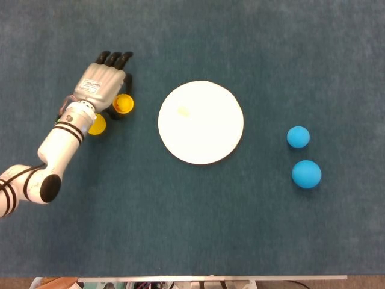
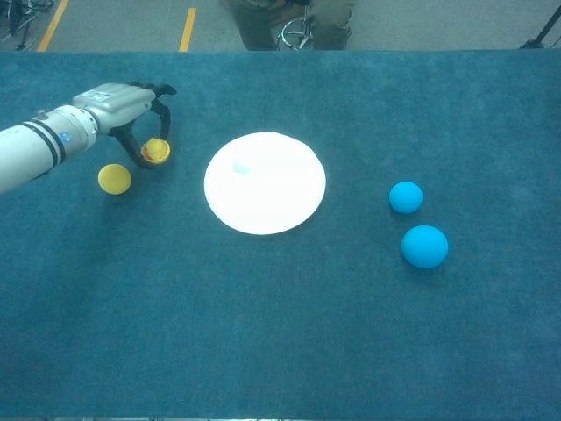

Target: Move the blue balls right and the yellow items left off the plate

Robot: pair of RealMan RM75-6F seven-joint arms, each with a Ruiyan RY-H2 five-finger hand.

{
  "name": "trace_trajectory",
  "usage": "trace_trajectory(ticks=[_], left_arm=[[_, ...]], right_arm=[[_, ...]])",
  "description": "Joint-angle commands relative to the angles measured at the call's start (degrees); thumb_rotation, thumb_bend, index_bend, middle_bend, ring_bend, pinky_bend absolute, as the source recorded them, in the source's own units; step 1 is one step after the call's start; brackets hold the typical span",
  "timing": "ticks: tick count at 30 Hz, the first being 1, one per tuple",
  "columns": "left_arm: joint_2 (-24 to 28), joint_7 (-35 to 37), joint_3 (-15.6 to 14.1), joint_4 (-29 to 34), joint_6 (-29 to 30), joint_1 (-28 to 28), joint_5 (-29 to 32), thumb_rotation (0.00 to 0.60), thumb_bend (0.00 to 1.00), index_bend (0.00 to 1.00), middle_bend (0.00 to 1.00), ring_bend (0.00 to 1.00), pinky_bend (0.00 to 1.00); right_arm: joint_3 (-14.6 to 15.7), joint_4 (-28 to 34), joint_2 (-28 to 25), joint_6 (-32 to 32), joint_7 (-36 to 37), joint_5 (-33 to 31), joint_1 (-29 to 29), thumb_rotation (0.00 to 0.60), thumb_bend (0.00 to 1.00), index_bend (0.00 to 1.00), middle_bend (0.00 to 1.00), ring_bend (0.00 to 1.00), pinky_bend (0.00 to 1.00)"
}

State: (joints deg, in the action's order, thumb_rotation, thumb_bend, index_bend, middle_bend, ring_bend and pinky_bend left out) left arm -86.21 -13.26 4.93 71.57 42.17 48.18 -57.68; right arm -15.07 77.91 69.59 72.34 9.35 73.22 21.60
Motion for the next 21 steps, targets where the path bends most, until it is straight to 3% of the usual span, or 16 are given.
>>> trace_trajectory(ticks=[1, 21], left_arm=[[0.2, 0.3, -0.1, -0.5, 0.0, -0.5, 0.3, 0.6, 0.01, 0.49, 0.0, 0.0, 0.0], [-1.6, 0.9, -0.4, -5.9, -1.5, -2.0, -0.5, 0.6, 0.01, 0.45, 0.0, 0.0, 0.0]], right_arm=[[0.0, 0.1, 0.0, 0.0, 0.0, 0.0, 0.0, 0.6, 0.0, 0.31, 0.16, 0.02, 0.04], [0.4, -0.5, 0.7, -1.0, 0.2, 0.0, 0.1, 0.6, 0.0, 0.31, 0.16, 0.02, 0.04]])
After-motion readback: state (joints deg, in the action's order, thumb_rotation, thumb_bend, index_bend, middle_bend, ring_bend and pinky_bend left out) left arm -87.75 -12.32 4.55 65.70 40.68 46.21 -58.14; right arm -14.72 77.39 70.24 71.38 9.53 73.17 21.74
